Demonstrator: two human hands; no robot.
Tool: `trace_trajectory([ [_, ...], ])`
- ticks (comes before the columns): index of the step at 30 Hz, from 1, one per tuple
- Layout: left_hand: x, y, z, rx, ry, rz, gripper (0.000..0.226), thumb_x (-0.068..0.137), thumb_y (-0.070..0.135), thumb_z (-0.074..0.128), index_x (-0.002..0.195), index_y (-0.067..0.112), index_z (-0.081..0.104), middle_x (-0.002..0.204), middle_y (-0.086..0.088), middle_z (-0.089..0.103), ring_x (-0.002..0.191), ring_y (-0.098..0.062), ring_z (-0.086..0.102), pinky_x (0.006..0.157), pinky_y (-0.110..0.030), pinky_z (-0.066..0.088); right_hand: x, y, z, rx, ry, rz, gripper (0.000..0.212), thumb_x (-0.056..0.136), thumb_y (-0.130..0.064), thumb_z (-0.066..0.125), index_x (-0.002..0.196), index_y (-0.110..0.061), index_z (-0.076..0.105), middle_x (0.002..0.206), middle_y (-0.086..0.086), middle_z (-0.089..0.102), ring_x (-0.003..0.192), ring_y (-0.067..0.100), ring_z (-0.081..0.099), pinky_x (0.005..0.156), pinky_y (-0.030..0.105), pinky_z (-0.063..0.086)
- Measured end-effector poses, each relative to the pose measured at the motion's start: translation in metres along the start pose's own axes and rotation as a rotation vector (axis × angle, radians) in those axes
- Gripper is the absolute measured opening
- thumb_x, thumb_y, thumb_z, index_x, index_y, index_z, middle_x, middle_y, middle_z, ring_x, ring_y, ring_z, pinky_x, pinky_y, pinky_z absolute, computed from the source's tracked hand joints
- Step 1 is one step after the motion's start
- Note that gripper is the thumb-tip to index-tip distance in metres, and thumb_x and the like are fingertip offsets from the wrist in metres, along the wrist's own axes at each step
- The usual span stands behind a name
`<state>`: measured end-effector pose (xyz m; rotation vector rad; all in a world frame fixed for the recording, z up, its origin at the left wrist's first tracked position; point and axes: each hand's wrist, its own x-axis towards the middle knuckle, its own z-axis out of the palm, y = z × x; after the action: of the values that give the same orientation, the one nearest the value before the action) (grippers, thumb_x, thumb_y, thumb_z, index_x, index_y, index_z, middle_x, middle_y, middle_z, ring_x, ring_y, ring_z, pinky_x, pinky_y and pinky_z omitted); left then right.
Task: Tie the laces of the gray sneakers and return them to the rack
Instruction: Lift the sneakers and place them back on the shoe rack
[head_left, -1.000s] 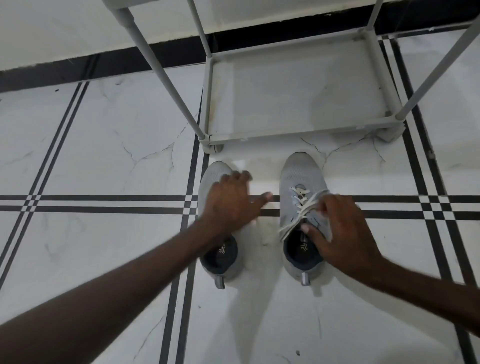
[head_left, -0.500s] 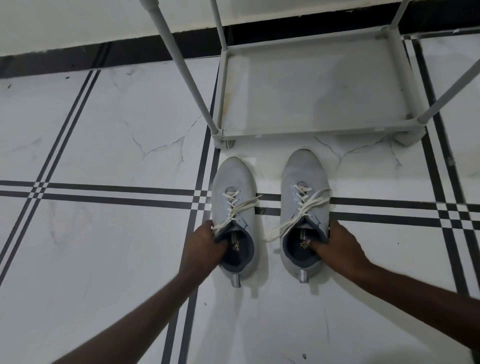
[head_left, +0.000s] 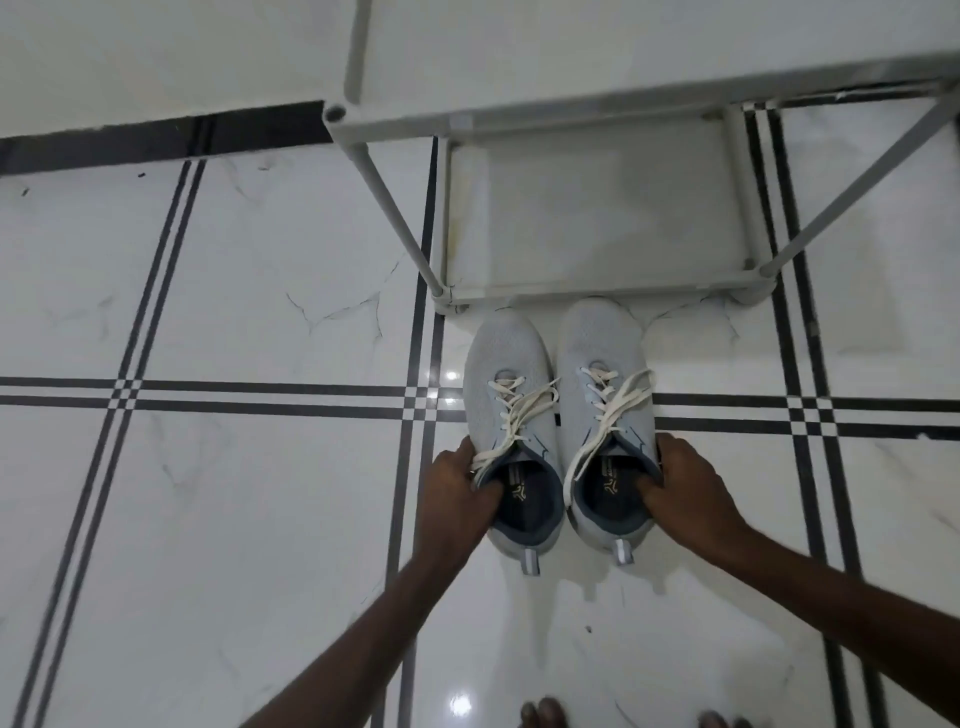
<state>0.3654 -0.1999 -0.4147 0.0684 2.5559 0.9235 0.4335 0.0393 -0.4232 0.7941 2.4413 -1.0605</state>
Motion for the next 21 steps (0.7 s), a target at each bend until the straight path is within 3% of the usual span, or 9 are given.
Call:
trace_trajectory([
  [6, -0.074, 0.091, -0.086, -0.016, -0.053, -0.048, 0.016, 0.069, 0.021, 0.058, 0.085, 0.018, 0.059, 0.076, -0.004, 0.065, 0.068, -0.017, 0.059, 0.056, -0.026, 0.046, -0.100, -0.058, -0.102, 0.023, 0.023, -0.004, 0.019, 0.080, -0.015, 0.063, 0.097, -0.010, 0.058, 0.094, 0.008, 0.060, 0.087, 0.029, 0.059, 0.072, 0.039, 0.048],
  [8, -0.097, 0.126, -0.117, -0.005, -0.046, -0.029, 0.014, 0.071, 0.018, 0.061, 0.085, 0.020, 0.061, 0.076, -0.002, 0.064, 0.067, -0.012, 0.058, 0.055, -0.019, 0.041, -0.130, -0.078, -0.137, 0.035, 0.020, -0.011, 0.016, 0.079, -0.016, 0.062, 0.094, -0.013, 0.058, 0.091, 0.006, 0.060, 0.084, 0.026, 0.060, 0.071, 0.040, 0.050],
  [13, -0.141, 0.221, -0.196, 0.001, 0.017, 0.026, 0.013, 0.072, 0.021, 0.062, 0.085, 0.017, 0.061, 0.075, 0.001, 0.061, 0.070, -0.015, 0.055, 0.058, -0.023, 0.038, -0.193, -0.136, -0.230, 0.063, 0.097, -0.051, 0.013, 0.076, -0.018, 0.062, 0.089, -0.015, 0.059, 0.088, 0.003, 0.062, 0.080, 0.022, 0.059, 0.068, 0.037, 0.048],
  [16, -0.157, 0.271, -0.237, -0.037, 0.051, 0.055, 0.018, 0.069, 0.026, 0.059, 0.085, 0.021, 0.062, 0.075, 0.003, 0.063, 0.073, -0.015, 0.058, 0.061, -0.025, 0.041, -0.218, -0.169, -0.282, 0.065, 0.158, -0.096, 0.011, 0.076, -0.012, 0.062, 0.087, -0.012, 0.058, 0.085, 0.004, 0.059, 0.079, 0.023, 0.055, 0.064, 0.032, 0.038],
  [21, -0.164, 0.347, -0.287, -0.082, 0.079, 0.103, 0.010, 0.069, 0.027, 0.057, 0.078, 0.024, 0.058, 0.070, 0.002, 0.059, 0.068, -0.015, 0.055, 0.059, -0.030, 0.041, -0.237, -0.210, -0.357, 0.070, 0.224, -0.126, 0.009, 0.075, -0.014, 0.060, 0.081, -0.011, 0.054, 0.081, 0.007, 0.057, 0.076, 0.027, 0.056, 0.066, 0.038, 0.046],
])
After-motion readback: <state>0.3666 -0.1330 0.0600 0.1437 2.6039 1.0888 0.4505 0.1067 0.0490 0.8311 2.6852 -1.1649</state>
